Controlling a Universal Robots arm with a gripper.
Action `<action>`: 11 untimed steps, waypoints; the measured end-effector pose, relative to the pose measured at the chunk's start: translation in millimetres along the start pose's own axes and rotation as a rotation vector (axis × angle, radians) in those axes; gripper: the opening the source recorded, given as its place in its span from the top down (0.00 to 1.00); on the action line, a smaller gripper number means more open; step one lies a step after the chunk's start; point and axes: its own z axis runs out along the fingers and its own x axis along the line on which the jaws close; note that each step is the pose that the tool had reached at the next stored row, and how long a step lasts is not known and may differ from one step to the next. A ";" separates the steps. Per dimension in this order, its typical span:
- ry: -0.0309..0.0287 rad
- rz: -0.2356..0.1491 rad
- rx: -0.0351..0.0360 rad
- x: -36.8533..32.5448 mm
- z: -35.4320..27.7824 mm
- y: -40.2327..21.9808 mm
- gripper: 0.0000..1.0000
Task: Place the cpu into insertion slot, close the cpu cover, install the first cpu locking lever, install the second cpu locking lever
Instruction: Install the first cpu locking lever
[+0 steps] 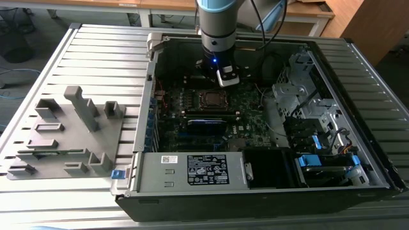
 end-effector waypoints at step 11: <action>-0.0177 -0.004 -0.0059 1.6 1.3 -0.8 0.90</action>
